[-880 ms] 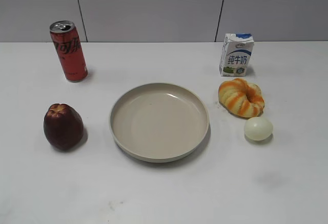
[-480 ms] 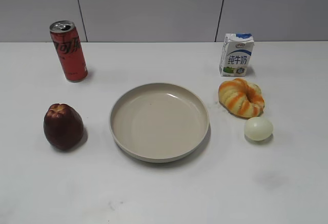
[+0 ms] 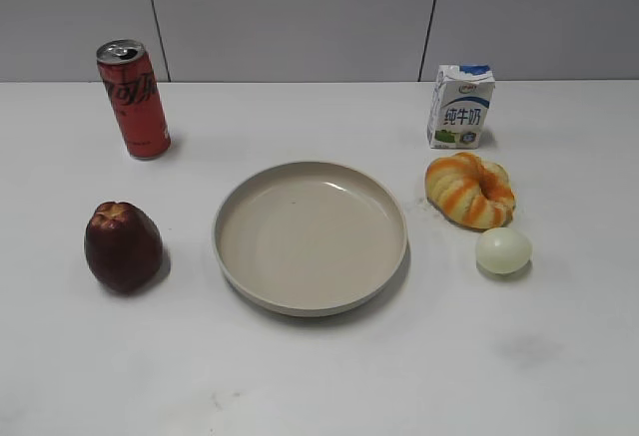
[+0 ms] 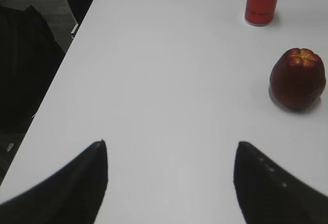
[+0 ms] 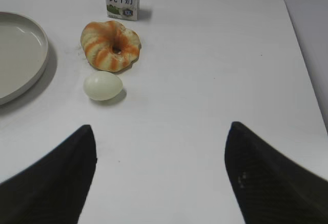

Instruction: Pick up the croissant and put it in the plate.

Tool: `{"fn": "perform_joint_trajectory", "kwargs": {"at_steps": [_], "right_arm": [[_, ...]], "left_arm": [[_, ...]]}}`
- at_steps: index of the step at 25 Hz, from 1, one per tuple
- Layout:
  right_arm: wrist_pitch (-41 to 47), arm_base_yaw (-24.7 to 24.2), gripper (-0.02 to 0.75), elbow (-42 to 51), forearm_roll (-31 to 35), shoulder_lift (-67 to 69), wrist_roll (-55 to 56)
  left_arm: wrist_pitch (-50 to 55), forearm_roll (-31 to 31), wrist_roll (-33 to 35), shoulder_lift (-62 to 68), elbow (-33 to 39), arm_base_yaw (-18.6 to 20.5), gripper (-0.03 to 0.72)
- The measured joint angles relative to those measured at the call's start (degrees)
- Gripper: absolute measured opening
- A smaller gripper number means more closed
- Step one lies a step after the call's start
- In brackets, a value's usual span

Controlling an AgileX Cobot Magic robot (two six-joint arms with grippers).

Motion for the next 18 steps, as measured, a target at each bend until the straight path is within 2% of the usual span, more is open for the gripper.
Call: {"fn": "perform_joint_trajectory", "kwargs": {"at_steps": [5, 14, 18], "right_arm": [[-2.79, 0.0, 0.591, -4.96, 0.0, 16.36, 0.0], [-3.51, 0.0, 0.591, -19.64, 2.04, 45.35, -0.13], [-1.54, 0.0, 0.591, -27.84, 4.65, 56.11, -6.3]], "left_arm": [[0.0, 0.0, 0.0, 0.0, 0.0, 0.0, 0.584], [0.0, 0.0, 0.0, 0.0, 0.0, 0.0, 0.584], [0.0, 0.0, 0.0, 0.0, 0.0, 0.0, 0.584]]}}
